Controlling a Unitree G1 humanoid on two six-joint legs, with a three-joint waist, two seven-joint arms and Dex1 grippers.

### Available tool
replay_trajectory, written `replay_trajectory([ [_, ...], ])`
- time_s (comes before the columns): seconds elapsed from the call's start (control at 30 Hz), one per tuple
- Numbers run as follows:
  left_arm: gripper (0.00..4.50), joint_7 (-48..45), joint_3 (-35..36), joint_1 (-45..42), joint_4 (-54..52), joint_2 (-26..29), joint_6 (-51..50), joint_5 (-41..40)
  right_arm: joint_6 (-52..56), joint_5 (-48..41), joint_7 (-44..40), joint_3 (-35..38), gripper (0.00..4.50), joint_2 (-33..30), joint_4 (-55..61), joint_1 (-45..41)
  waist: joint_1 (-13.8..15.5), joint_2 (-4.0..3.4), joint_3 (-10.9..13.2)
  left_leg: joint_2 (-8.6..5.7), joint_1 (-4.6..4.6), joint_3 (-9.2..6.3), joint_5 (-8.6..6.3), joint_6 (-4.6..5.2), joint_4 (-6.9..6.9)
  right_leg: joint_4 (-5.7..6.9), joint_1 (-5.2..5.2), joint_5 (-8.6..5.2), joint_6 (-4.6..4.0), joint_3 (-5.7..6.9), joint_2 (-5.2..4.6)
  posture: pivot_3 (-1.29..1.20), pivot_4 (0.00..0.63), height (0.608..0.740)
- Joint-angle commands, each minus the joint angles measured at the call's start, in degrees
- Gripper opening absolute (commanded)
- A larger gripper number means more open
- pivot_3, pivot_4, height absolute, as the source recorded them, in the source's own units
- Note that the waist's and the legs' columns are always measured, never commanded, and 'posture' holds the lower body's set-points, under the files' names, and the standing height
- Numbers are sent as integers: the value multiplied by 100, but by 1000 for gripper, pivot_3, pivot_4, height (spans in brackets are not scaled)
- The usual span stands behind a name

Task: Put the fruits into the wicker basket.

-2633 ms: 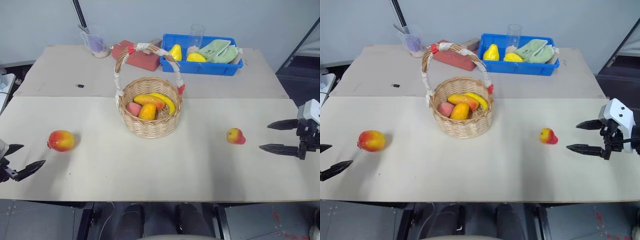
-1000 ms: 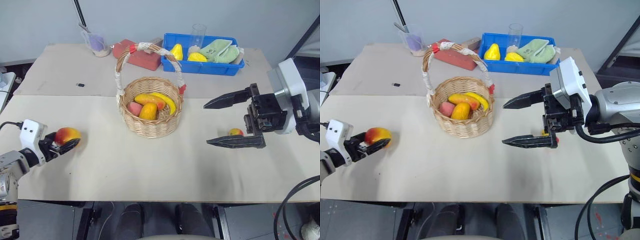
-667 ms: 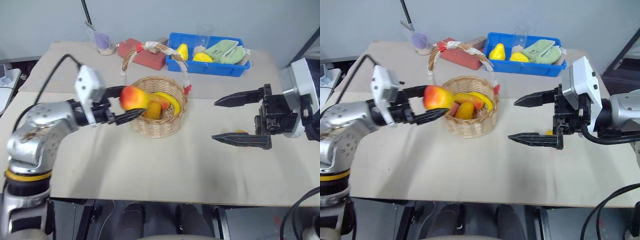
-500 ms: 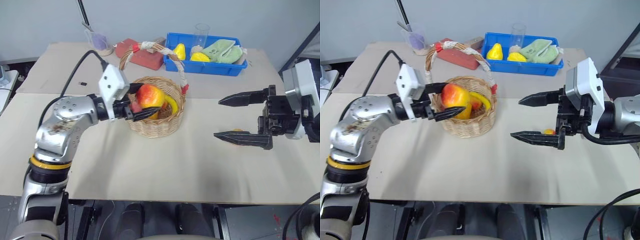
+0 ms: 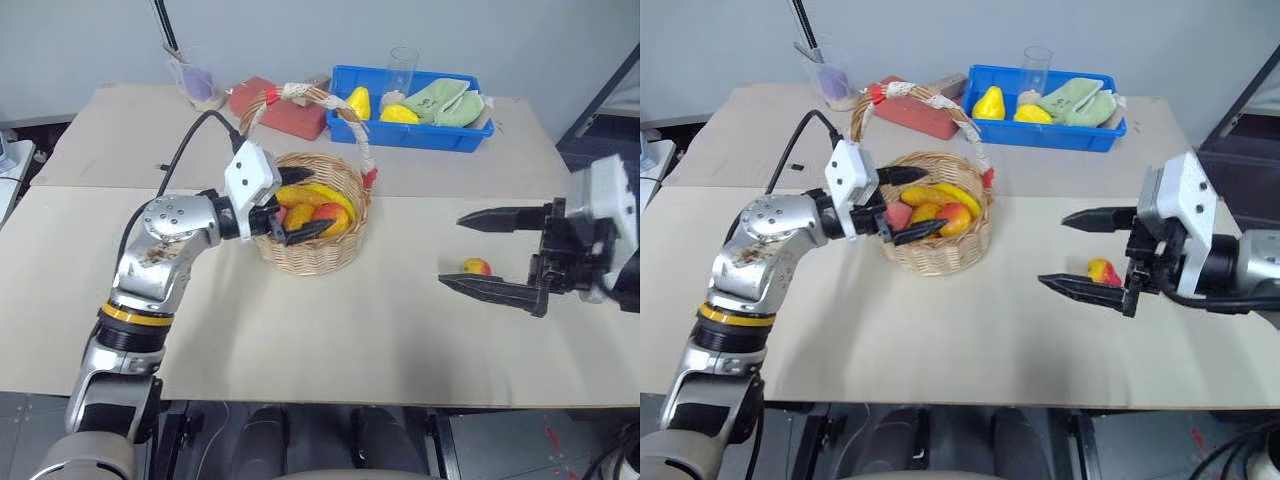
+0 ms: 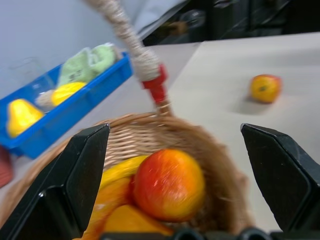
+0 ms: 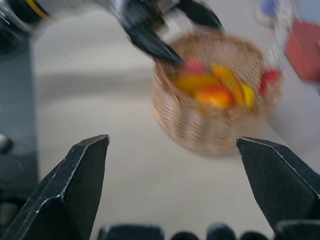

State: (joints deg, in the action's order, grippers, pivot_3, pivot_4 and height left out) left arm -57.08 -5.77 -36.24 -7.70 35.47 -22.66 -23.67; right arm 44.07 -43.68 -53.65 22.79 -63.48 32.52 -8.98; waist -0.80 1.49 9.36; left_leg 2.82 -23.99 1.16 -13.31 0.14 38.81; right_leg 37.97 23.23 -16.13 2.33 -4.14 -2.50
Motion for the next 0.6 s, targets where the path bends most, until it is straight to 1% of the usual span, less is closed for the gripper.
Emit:
replay_trajectory([
  [0.03, 4486, -774, 370, 191, -782, 586, -466, -752, -891, 1385, 238, -592, 4500, -71, -662, 421, -4, 0, 0, 1, 0, 0, 0, 0, 0, 0, 1, 0, 0, 0, 0, 0, 150, 740],
  [0.1, 4486, -991, 428, 262, -998, 836, -589, -935, -1270, 1893, 341, -921, 4500, 12, -1127, 433, -6, -1, 1, 0, 0, 4, 0, 0, 2, 1, 2, -2, 4, -2, -1, 0, 150, 740],
  [0.17, 4486, -1169, 456, 320, -1173, 1040, -677, -1052, -1511, 2225, 456, -1212, 4500, 178, -1648, 252, -3, -2, 1, -1, 2, 6, 0, -1, 3, 2, 1, -3, 5, -3, -2, 0, 150, 740],
  [0.3, 4486, -1283, 483, 434, -1385, 1232, -765, -1144, -1791, 2751, 704, -1656, 4500, 578, -2578, -224, -22, -2, 1, -1, 5, 7, 0, -1, 2, 2, -2, -4, 6, -5, -1, 0, 150, 740],
  [0.4, 4486, -1220, 509, 502, -1484, 1241, -805, -1144, -1790, 2813, 630, -1792, 4500, 836, -2984, -398, -4, -3, 2, -1, 5, 5, 0, 0, -2, 1, -1, -4, 5, -4, 2, 0, 150, 740],
  [0.57, 4486, -1246, 608, 750, -1715, 1353, -862, -1206, -1693, 2747, 503, -1813, 4500, 1118, -3270, -495, 0, -4, 2, -1, 3, 5, 0, 0, 0, 1, -1, -4, 5, -5, 0, 0, 150, 740],
  [0.6, 4498, -1241, 629, 782, -1726, 1376, -854, -1195, -1689, 2755, 509, -1801, 4244, 1146, -3285, -514, 0, -4, 2, -1, 3, 4, 0, 0, 0, 1, -1, -4, 5, -4, 1, 0, 150, 740],
])
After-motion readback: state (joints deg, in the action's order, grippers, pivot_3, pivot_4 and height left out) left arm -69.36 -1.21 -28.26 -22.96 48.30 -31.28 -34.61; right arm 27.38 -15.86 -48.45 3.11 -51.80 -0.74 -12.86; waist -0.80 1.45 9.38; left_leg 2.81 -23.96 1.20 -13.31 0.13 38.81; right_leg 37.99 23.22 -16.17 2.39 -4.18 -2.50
